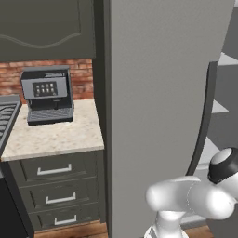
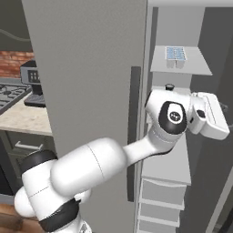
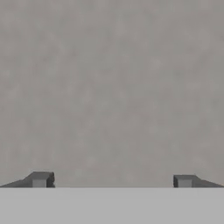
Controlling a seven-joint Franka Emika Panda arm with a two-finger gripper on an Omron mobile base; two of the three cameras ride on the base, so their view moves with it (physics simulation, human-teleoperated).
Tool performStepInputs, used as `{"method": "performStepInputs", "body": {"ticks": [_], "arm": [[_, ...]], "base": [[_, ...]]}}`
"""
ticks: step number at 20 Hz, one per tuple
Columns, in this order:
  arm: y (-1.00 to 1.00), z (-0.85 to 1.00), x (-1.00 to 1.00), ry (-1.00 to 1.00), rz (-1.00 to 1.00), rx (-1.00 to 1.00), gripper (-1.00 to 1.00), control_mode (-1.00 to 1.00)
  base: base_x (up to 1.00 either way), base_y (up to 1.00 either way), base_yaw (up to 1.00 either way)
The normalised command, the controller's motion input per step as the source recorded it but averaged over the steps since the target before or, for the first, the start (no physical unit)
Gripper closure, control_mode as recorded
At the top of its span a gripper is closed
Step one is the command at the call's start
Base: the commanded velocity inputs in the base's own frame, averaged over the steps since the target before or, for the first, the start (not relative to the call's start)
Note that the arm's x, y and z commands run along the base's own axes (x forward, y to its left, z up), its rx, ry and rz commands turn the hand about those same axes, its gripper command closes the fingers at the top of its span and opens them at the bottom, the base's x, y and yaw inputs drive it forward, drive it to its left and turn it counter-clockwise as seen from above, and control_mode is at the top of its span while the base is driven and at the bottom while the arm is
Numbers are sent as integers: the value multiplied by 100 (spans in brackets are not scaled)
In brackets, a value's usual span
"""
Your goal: Open the freezer door, pick up the ice cube tray from the freezer, and place it on the dining counter.
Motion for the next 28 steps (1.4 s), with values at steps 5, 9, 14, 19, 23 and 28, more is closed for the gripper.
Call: {"method": "performStepInputs", "body": {"ticks": [5,9,14,19,23,28], "arm": [[-39,0,0,0,0,0,-100,-100],[-34,0,0,0,0,0,-100,-100],[4,0,-8,0,0,0,-100,-100],[87,3,-24,1,5,-3,-100,-100],[100,5,-18,1,13,-5,-100,-100],[100,19,-17,9,27,0,-100,-100]], "base": [[0,0,0],[0,0,0],[0,0,0],[0,0,0],[0,0,0],[0,0,0]]}}
